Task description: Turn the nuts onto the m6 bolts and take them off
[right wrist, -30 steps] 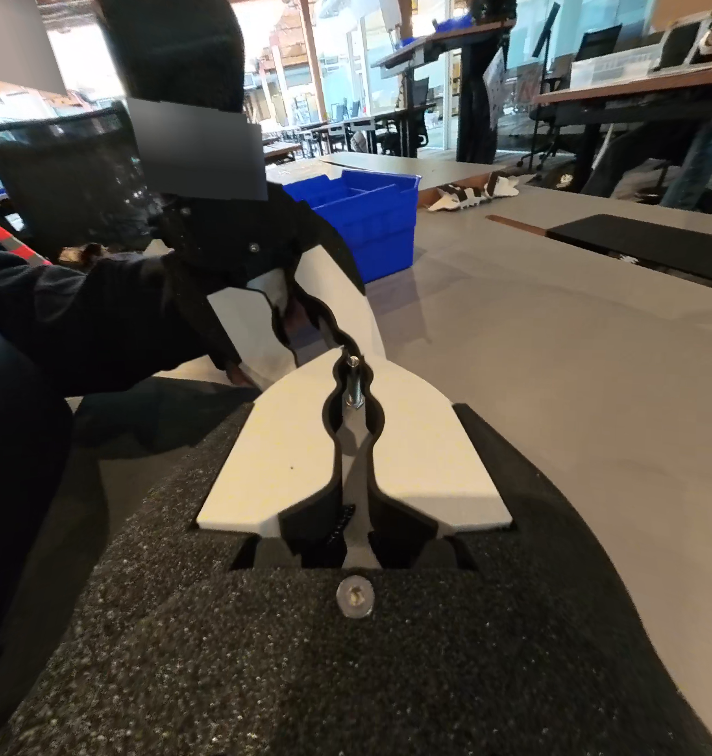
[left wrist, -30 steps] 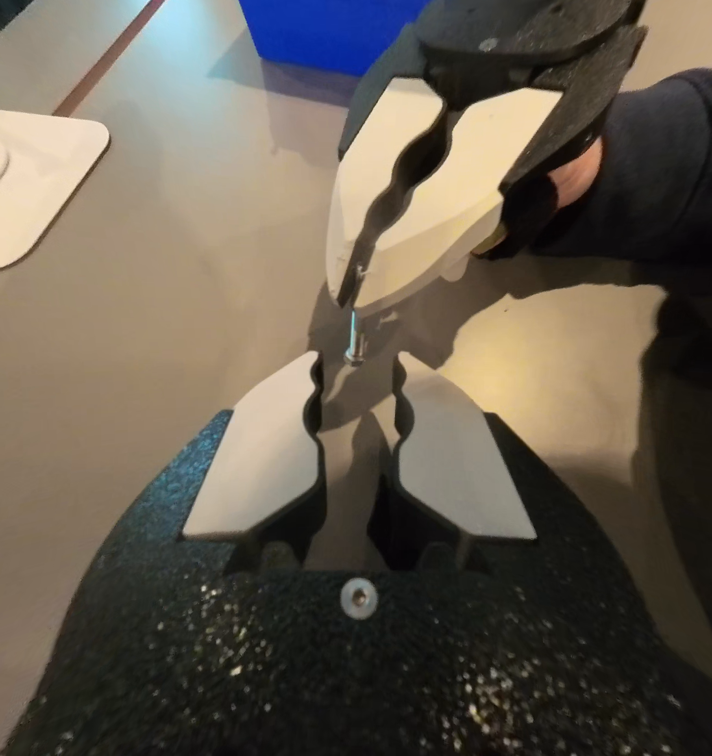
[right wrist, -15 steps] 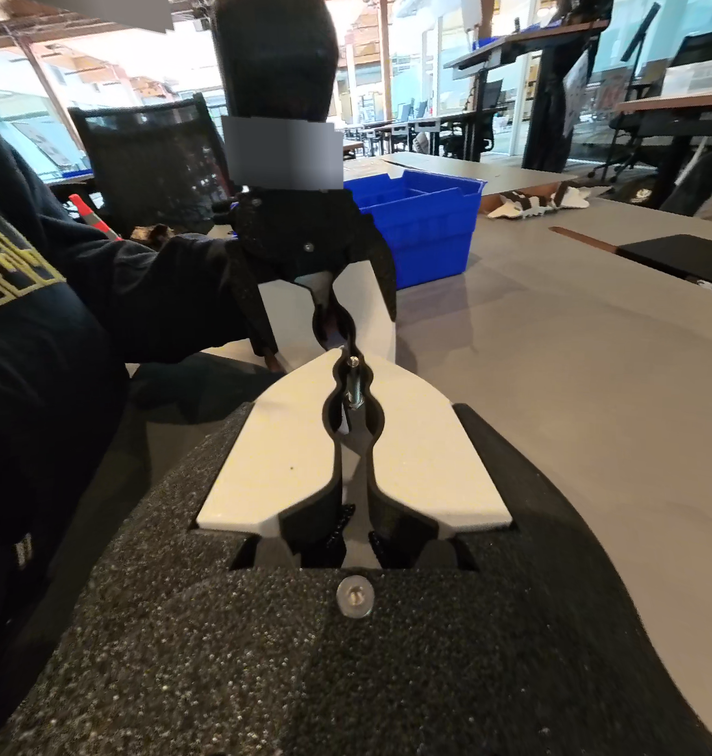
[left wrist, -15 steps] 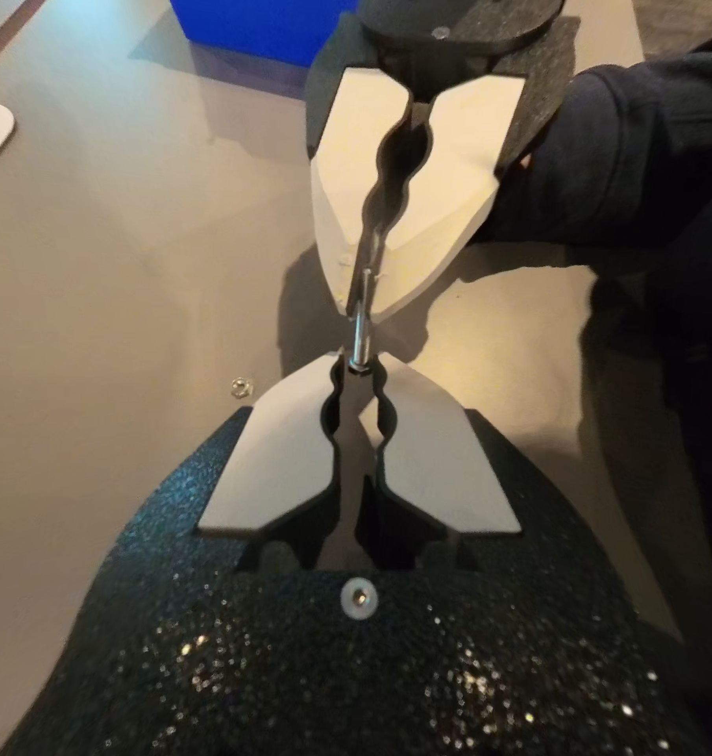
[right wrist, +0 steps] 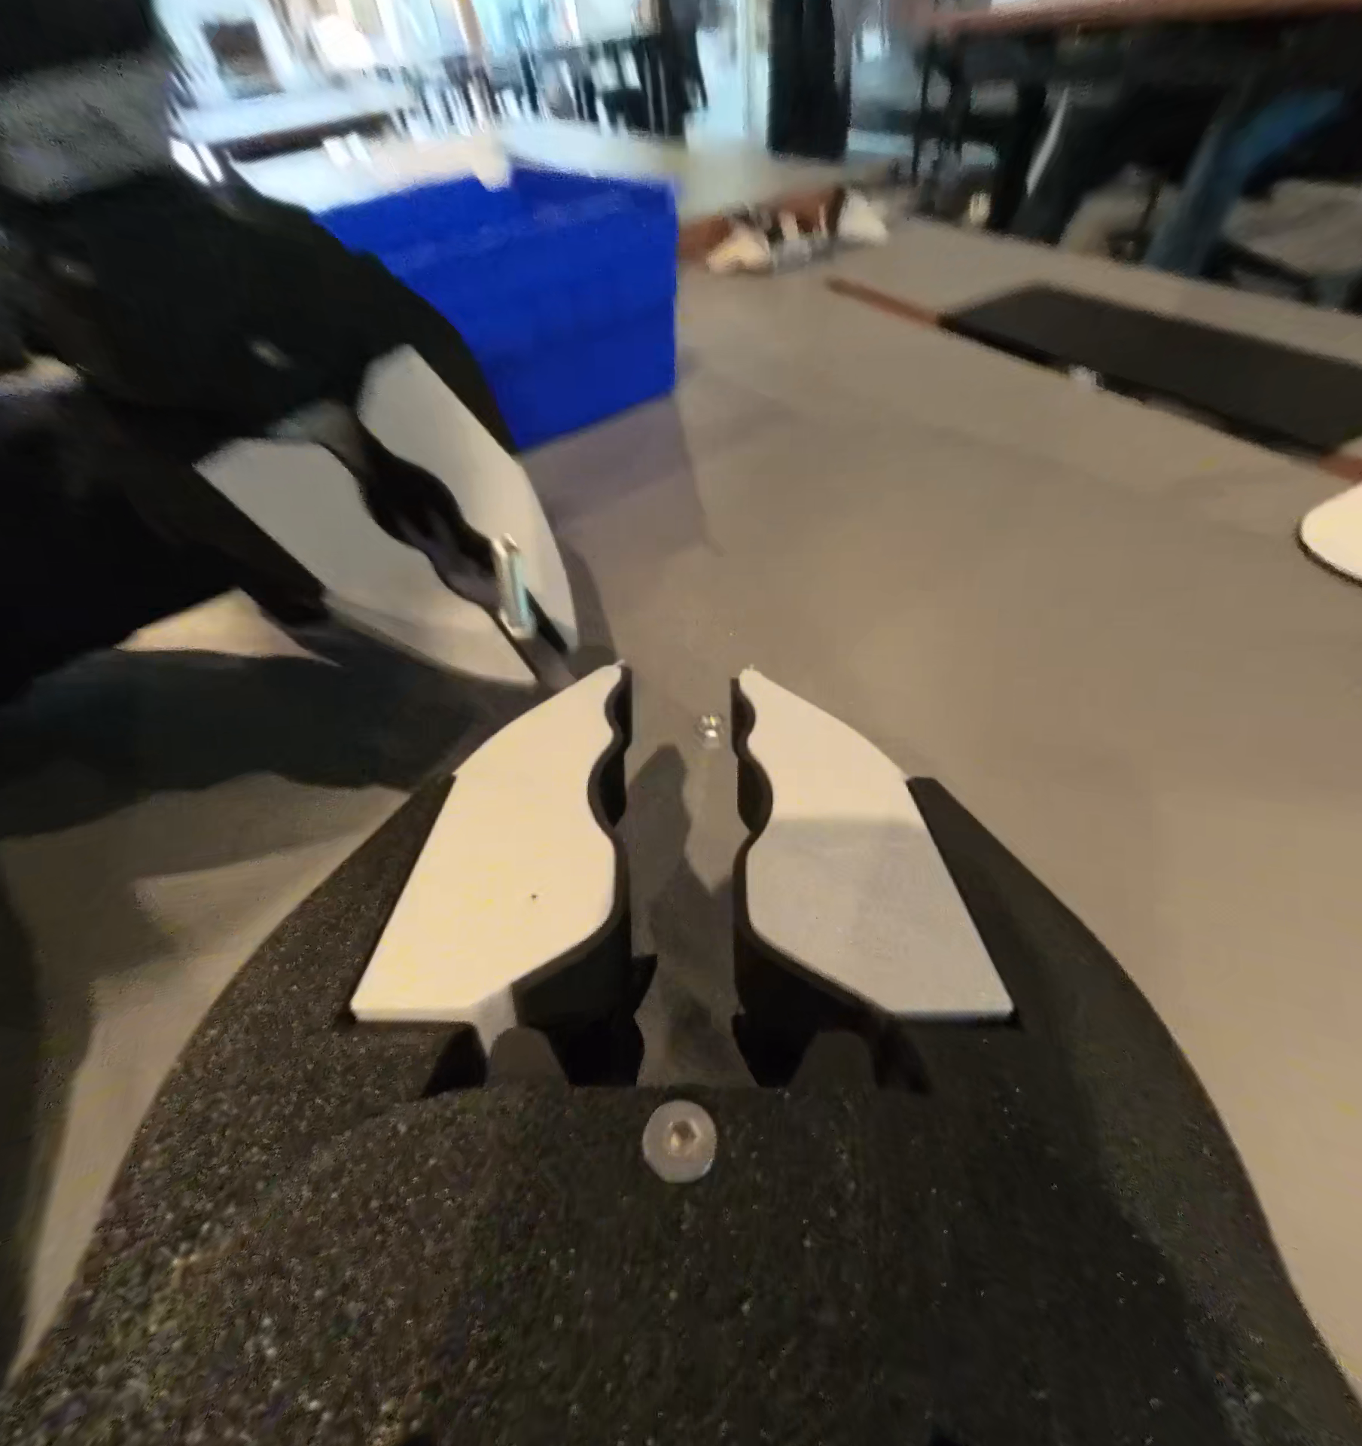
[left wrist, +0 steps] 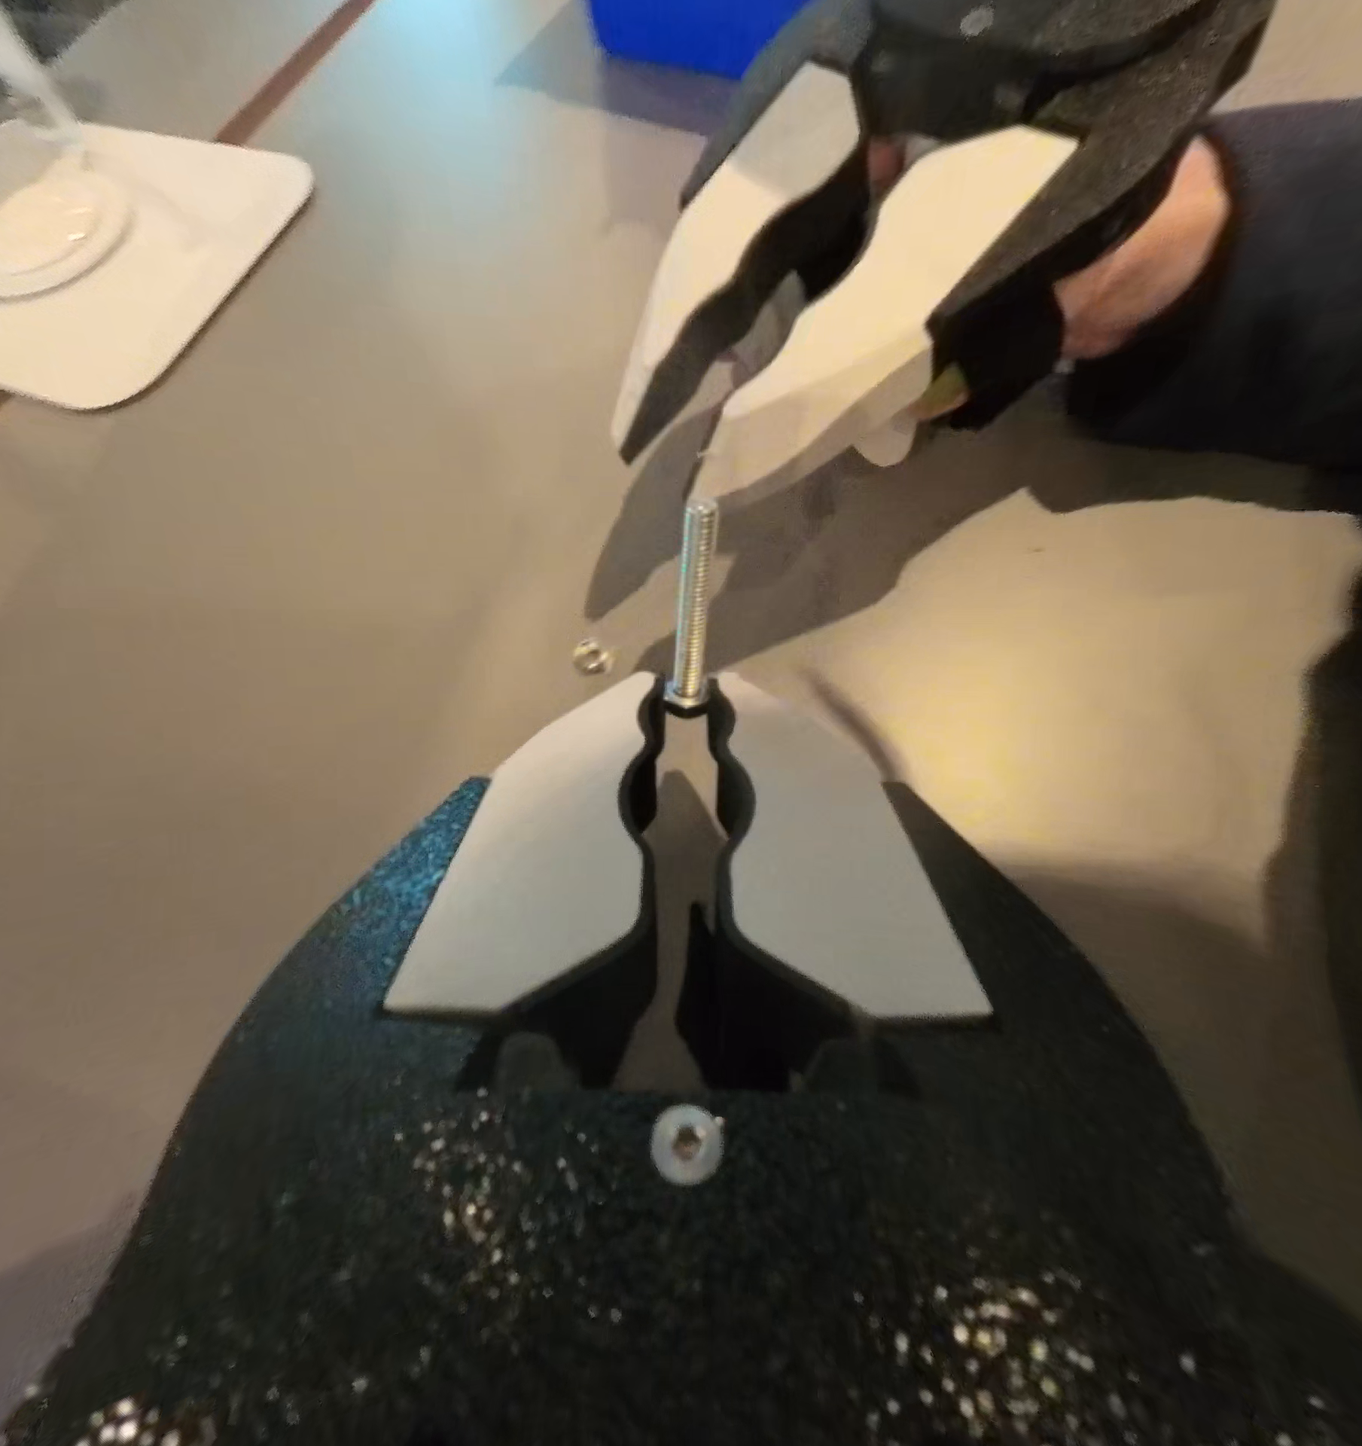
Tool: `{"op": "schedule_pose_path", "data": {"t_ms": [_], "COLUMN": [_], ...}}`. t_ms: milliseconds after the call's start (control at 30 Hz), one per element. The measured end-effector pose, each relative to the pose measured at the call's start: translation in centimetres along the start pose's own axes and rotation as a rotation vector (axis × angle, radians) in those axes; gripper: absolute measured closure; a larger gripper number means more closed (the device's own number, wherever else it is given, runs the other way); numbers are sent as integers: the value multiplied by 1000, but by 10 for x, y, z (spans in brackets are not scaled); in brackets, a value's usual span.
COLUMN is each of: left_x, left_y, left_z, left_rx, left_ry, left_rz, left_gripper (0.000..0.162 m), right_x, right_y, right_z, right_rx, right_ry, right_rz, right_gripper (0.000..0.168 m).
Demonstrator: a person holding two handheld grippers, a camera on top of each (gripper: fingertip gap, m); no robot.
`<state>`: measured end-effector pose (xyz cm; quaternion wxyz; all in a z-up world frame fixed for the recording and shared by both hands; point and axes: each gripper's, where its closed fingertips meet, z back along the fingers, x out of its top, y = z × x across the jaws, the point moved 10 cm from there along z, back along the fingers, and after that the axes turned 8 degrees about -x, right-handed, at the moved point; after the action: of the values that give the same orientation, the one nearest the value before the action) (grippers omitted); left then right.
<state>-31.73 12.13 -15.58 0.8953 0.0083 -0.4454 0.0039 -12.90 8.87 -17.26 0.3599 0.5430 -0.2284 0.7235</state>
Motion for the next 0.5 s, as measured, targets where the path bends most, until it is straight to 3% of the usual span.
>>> {"op": "schedule_pose_path", "data": {"t_ms": [167,333,500], "left_x": [-5,-10,-10], "left_y": [2,1,-1], "left_z": [16,23,20], "left_rx": [149,194,177], "left_ry": [-50,-111,-141], "left_rz": [49,65,75], "left_gripper": [152,153,153], "right_x": [-4,-6,-4], "right_y": [3,3,6], "right_z": [-33,-53,-54], "right_rx": [-35,-63,-88], "right_ry": [285,402,405], "right_rz": [74,127,170], "right_gripper": [146,146,155]}}
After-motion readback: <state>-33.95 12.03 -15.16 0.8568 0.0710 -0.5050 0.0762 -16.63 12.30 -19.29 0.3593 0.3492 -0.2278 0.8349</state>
